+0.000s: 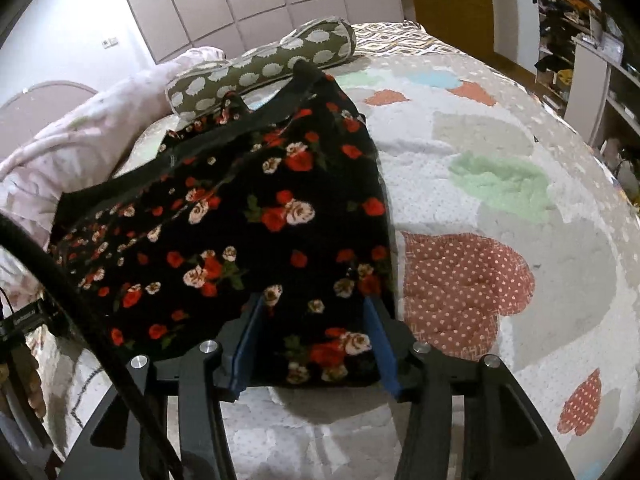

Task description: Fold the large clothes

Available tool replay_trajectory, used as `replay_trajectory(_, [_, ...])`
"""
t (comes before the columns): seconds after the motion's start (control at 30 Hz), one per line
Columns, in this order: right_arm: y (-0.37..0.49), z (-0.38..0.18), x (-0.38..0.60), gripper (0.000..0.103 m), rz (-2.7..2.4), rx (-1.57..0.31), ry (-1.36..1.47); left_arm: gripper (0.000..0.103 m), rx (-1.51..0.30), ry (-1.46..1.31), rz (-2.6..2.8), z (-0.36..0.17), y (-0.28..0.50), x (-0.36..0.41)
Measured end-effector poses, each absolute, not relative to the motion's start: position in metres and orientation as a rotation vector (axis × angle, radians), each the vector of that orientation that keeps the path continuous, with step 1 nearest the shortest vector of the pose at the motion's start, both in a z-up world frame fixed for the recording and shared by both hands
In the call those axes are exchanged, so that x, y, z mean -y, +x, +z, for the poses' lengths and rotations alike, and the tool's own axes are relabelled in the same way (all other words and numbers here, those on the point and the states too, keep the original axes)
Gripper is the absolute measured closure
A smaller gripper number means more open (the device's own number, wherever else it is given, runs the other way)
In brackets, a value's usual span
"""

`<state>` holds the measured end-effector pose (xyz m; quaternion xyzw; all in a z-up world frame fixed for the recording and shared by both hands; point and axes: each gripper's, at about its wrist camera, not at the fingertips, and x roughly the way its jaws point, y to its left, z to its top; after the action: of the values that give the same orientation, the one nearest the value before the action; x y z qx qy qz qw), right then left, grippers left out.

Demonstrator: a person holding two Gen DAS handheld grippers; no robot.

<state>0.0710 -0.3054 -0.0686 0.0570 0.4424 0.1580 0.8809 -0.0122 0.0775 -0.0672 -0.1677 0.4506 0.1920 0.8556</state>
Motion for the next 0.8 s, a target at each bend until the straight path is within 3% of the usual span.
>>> replay_trajectory(0.5, [0.011, -0.055, 0.336, 0.045, 0.339, -0.879, 0.207, 0.004, -0.865, -0.188, 0.294, -0.033, -0.069, 0.034])
replay_trajectory(0.8, [0.005, -0.057, 0.351, 0.043, 0.309, -0.883, 0.233, 0.004, -0.867, -0.114, 0.285, -0.031, -0.071, 0.057])
